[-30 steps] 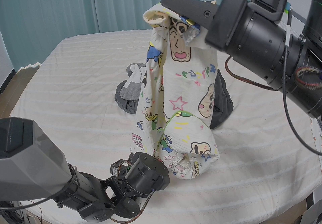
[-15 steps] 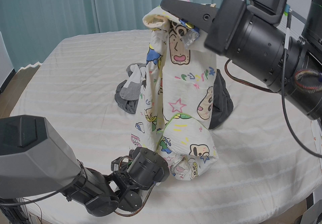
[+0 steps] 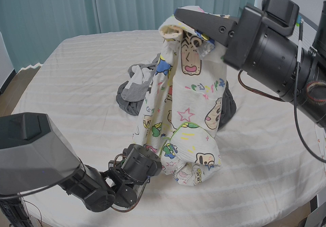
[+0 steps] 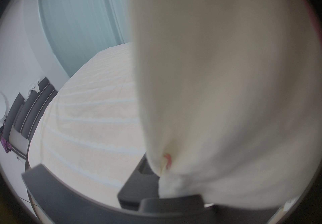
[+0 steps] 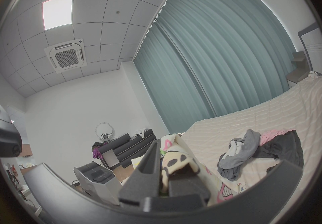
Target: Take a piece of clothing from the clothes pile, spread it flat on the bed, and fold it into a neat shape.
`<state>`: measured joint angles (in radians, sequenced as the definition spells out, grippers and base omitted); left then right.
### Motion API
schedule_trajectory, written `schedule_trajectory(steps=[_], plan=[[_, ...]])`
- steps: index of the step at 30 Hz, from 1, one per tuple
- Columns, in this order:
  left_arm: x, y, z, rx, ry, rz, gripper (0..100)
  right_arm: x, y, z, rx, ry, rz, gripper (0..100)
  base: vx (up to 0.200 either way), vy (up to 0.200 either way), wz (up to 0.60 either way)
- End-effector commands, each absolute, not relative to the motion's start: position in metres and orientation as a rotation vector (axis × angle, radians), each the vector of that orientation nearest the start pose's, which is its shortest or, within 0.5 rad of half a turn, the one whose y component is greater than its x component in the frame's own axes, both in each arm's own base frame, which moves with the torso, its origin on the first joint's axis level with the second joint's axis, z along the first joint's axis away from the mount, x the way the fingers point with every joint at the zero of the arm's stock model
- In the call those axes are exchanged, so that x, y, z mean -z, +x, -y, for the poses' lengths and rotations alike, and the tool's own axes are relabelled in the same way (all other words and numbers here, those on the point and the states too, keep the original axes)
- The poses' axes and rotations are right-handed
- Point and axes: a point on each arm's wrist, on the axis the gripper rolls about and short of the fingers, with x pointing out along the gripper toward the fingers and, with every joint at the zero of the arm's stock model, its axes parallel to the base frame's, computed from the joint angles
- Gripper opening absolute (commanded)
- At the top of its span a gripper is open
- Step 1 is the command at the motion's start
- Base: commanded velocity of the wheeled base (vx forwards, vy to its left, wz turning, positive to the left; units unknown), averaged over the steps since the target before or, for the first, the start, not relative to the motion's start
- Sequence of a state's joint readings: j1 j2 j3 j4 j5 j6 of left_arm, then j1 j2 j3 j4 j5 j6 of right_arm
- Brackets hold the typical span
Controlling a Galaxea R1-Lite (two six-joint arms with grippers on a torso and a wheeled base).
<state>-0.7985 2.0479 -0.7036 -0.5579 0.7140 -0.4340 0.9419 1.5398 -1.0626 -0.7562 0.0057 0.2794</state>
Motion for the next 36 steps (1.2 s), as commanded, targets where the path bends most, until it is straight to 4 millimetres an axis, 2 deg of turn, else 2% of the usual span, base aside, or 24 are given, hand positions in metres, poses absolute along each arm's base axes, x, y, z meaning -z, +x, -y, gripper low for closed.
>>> schedule_trajectory(steps=[1, 5, 6, 7, 8, 11, 12, 13, 15, 19, 21, 22, 23, 24, 25, 28, 31, 33, 36], plan=[[-0.06, 0.246, 0.201, -0.098, 0.044, -0.542, 0, -0.313, 0.166, -0.203, -0.926, 0.38, 0.134, 0, 0.0, 0.0, 0.0], [-0.081, 0.247, 0.184, -0.13, -0.027, -0.498, 0, -0.308, 0.169, -0.185, -0.862, 0.369, 0.134, 0, 0.0, 0.0, 0.0], [-0.091, 0.246, 0.176, -0.153, -0.078, -0.473, 0, -0.302, 0.171, -0.171, -0.823, 0.356, 0.126, 0, 0.0, 0.0, 0.0], [-0.091, 0.246, 0.176, -0.153, -0.078, -0.473, 0, -0.302, 0.171, -0.171, -0.823, 0.356, 0.126, 0, 0.0, 0.0, 0.0], [-0.109, 0.246, 0.165, -0.169, -0.151, -0.422, 0, -0.295, 0.17, -0.156, -0.784, 0.346, 0.113, 0, 0.0, 0.0, 0.0], [-0.144, 0.243, 0.149, -0.149, -0.255, -0.327, 0, -0.285, 0.172, -0.139, -0.735, 0.331, 0.096, 0, 0.0, 0.0, 0.0], [-0.144, 0.243, 0.149, -0.149, -0.255, -0.327, 0, -0.285, 0.172, -0.139, -0.735, 0.331, 0.096, 0, 0.0, 0.0, 0.0], [-0.172, 0.237, 0.14, -0.115, -0.328, -0.239, 0, -0.28, 0.174, -0.128, -0.687, 0.324, 0.09, 0, 0.0, 0.0, 0.0], [-0.194, 0.233, 0.131, -0.11, -0.355, -0.175, 0, -0.279, 0.179, -0.118, -0.639, 0.32, 0.096, 0, 0.0, 0.0, 0.0], [-0.241, 0.24, 0.108, -0.155, -0.35, -0.02, 0, -0.282, 0.189, -0.102, -0.569, 0.314, 0.119, 0, 0.0, 0.0, 0.0], [-0.271, 0.238, 0.104, -0.152, -0.388, 0.071, 0, -0.288, 0.191, -0.093, -0.533, 0.308, 0.152, 0, 0.0, 0.0, 0.0], [-0.284, 0.235, 0.102, -0.143, -0.411, 0.109, 0, -0.296, 0.19, -0.088, -0.519, 0.312, 0.195, 0, 0.0, 0.0, 0.0], [-0.287, 0.235, 0.102, -0.142, -0.415, 0.118, 0, -0.299, 0.189, -0.087, -0.518, 0.314, 0.212, 0, 0.0, 0.0, 0.0], [-0.309, 0.225, 0.099, -0.12, -0.454, 0.184, 0, -0.317, 0.179, -0.083, -0.533, 0.334, 0.297, 0, 0.0, 0.0, 0.0], [-0.323, 0.216, 0.096, -0.093, -0.481, 0.226, 0, -0.325, 0.17, -0.081, -0.547, 0.341, 0.336, 0, 0.0, 0.0, 0.0], [-0.342, 0.197, 0.094, -0.023, -0.517, 0.28, 0, -0.34, 0.156, -0.079, -0.587, 0.348, 0.394, 0, 0.0, 0.0, 0.0], [-0.345, 0.186, 0.093, 0.001, -0.529, 0.293, 0, -0.342, 0.154, -0.08, -0.607, 0.35, 0.399, 0, 0.0, 0.0, 0.0], [-0.327, 0.183, 0.096, 0.004, -0.504, 0.239, 0, -0.315, 0.159, -0.086, -0.608, 0.338, 0.297, 0, 0.0, 0.0, 0.0], [-0.31, 0.174, 0.092, 0.009, -0.478, 0.196, 0, -0.299, 0.16, -0.086, -0.604, 0.338, 0.248, 0, 0.0, 0.0, 0.0]])
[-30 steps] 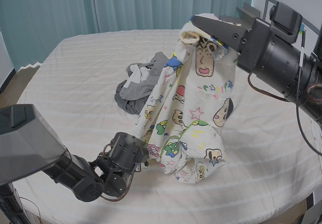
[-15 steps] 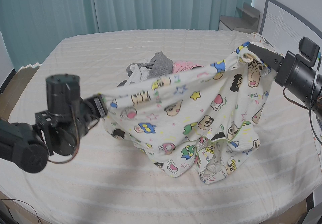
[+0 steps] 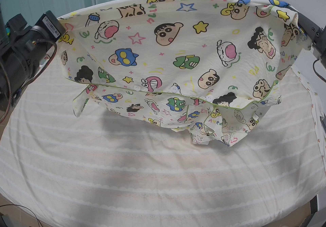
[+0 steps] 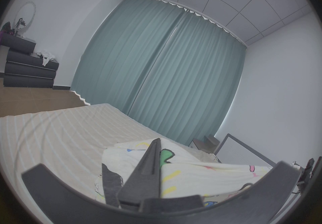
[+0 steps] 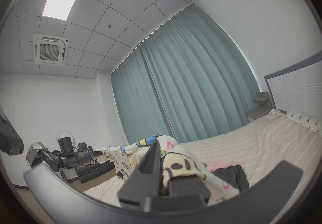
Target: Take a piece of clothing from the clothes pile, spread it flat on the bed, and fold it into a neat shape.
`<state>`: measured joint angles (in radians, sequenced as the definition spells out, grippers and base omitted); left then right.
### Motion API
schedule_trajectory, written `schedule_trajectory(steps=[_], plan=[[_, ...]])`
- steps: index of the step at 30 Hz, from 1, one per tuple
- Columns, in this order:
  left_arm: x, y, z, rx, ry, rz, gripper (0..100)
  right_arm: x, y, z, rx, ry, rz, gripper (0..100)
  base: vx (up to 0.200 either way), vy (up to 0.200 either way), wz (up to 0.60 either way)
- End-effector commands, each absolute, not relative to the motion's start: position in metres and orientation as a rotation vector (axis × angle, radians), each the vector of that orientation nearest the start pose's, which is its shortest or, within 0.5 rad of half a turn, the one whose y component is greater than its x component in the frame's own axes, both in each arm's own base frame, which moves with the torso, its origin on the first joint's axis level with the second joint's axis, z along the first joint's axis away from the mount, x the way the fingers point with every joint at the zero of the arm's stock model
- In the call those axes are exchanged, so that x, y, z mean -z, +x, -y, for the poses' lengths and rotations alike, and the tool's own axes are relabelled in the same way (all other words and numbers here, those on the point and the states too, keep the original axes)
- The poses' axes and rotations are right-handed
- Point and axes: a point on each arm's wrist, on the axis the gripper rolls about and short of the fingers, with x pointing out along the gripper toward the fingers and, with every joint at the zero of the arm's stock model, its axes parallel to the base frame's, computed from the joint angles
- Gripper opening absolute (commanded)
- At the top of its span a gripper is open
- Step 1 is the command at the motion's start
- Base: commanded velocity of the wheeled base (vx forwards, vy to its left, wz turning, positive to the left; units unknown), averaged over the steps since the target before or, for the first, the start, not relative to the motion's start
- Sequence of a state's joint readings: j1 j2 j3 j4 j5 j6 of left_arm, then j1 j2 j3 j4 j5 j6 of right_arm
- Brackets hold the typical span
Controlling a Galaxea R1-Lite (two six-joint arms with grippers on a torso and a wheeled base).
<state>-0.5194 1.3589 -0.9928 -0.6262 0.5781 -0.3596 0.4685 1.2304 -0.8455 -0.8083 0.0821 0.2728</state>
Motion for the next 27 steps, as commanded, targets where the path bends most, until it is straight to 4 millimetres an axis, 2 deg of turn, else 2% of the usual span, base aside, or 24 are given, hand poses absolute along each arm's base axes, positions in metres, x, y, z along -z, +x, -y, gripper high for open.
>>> schedule_trajectory(steps=[1, 7, 19, 23, 27], plan=[[-0.306, 0.168, 0.09, 0.016, -0.477, 0.189, 0, -0.298, 0.158, -0.085, -0.61, 0.356, 0.247, 0, 0.0, 0.0, 0.0], [-0.306, 0.155, 0.084, 0.031, -0.493, 0.201, 0, -0.298, 0.153, -0.087, -0.667, 0.458, 0.215, 0, 0.0, 0.0, 0.0], [-0.288, 0.158, 0.086, 0.024, -0.462, 0.145, 0, -0.307, 0.15, -0.094, -0.776, 0.459, 0.218, 0, 0.0, 0.0, 0.0], [-0.288, 0.158, 0.086, 0.029, -0.465, 0.145, 0, -0.317, 0.149, -0.094, -0.785, 0.464, 0.252, 0, -0.2, 0.0, 0.0], [-0.288, 0.158, 0.086, 0.029, -0.466, 0.146, 0, -0.318, 0.148, -0.094, -0.787, 0.465, 0.256, 0, -0.2, 0.0, 0.0]])
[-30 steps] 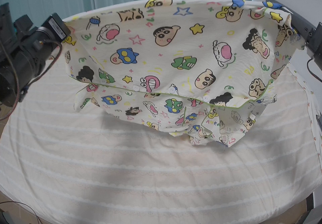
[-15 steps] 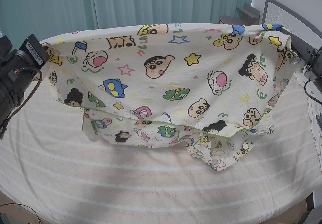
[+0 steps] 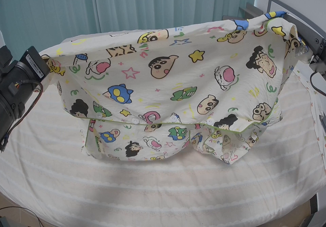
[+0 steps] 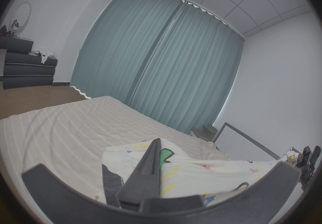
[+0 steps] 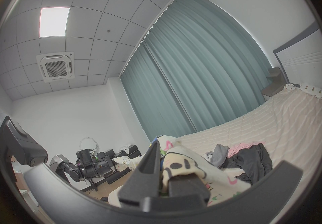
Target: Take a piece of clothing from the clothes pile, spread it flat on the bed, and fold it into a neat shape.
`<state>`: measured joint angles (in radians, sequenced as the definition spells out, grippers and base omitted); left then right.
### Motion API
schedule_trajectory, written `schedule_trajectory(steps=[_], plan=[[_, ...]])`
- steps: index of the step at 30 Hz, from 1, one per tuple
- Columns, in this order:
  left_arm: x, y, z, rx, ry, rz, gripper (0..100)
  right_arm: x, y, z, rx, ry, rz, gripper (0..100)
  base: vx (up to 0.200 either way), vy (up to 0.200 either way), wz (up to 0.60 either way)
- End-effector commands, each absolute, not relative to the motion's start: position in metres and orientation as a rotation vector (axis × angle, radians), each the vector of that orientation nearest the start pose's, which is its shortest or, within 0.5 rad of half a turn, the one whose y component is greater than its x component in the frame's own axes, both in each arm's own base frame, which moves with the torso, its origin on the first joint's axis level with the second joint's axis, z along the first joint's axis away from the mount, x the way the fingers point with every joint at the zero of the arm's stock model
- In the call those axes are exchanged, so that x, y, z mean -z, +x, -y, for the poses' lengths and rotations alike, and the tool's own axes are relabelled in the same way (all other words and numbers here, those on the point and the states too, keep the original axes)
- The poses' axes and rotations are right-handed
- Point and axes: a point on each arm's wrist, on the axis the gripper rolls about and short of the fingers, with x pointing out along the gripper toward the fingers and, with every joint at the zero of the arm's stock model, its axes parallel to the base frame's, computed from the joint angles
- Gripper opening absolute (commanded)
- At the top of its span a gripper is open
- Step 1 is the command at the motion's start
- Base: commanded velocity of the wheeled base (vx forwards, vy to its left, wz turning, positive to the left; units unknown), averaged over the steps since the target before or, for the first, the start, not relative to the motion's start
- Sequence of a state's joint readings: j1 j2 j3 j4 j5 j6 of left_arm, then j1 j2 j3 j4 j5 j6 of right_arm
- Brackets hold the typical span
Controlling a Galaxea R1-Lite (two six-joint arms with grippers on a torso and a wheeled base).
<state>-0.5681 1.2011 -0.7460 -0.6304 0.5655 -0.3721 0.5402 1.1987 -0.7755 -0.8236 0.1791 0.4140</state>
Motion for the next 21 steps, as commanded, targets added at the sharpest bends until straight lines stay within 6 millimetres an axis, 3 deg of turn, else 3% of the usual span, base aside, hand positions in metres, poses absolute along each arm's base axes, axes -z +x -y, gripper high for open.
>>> schedule_trajectory(steps=[1, 19, 21], plan=[[-0.2877, 0.1576, 0.0862, 0.029, -0.465, 0.145, 0, -0.3184, 0.1476, -0.0938, -0.789, 0.466, 0.257, 0, -0.2, 0.0, 0.0], [-0.2882, 0.1574, 0.0838, 0.019, -0.464, 0.151, 0, -0.3176, 0.143, -0.0953, -0.802, 0.462, 0.208, 0, 0.0, 0.0, 0.0], [-0.2872, 0.1575, 0.0836, 0.018, -0.461, 0.147, 0, -0.3172, 0.1431, -0.0953, -0.801, 0.462, 0.207, 0, 0.0, 0.2, 0.0]])
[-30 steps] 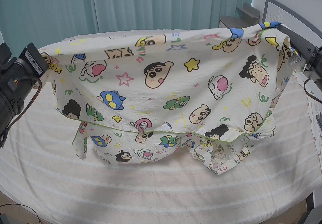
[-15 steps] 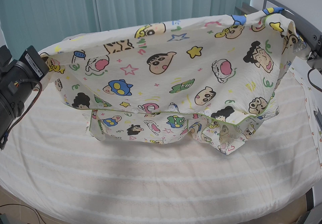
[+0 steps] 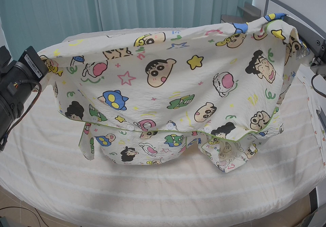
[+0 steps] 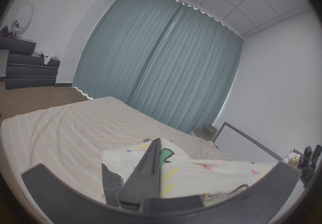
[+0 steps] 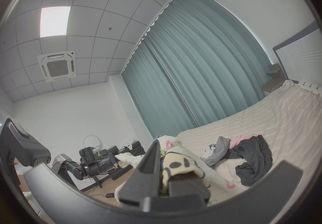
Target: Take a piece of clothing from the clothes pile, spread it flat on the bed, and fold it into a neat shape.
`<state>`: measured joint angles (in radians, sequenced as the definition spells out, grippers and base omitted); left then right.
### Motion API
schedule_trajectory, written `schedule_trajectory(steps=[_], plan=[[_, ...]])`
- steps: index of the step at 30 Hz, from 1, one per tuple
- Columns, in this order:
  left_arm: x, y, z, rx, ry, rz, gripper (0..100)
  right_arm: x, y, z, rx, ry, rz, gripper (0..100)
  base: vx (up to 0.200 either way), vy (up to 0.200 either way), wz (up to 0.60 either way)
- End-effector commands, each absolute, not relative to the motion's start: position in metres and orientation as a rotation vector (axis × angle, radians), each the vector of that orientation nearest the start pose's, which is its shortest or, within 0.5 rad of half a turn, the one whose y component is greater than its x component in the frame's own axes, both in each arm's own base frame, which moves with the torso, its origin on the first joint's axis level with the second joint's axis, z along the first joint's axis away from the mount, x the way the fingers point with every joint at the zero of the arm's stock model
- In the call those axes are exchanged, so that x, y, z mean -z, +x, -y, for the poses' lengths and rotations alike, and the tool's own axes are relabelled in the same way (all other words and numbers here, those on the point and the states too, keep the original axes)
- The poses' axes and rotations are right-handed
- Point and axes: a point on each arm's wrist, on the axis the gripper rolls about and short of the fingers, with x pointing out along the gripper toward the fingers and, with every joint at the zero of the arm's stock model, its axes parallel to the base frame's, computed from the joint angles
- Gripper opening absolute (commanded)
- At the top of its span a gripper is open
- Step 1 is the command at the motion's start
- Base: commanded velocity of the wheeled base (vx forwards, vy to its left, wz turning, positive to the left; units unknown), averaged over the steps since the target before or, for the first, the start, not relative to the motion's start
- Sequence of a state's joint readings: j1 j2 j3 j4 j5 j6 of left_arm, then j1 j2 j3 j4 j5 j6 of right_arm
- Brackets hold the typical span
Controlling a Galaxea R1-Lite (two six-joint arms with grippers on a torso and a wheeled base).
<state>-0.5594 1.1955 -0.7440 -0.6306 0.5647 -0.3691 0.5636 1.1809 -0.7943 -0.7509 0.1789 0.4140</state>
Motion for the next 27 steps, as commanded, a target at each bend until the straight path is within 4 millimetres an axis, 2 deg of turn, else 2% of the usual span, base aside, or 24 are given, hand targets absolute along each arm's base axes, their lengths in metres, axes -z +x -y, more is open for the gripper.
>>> schedule_trajectory(steps=[1, 21, 27], plan=[[-0.2871, 0.1572, 0.0834, 0.018, -0.461, 0.147, 0, -0.3172, 0.1431, -0.0953, -0.801, 0.462, 0.207, 0, 0.0, 0.2, 0.0], [-0.289, 0.1597, 0.0793, 0.027, -0.454, 0.153, 0, -0.3164, 0.1469, -0.097, -0.793, 0.46, 0.199, 0, 0.0, 0.2, 0.0], [-0.2896, 0.1599, 0.0779, 0.019, -0.452, 0.156, 0, -0.3255, 0.1512, -0.1004, -0.798, 0.462, 0.212, 0, 0.0, 0.2, 0.0]])
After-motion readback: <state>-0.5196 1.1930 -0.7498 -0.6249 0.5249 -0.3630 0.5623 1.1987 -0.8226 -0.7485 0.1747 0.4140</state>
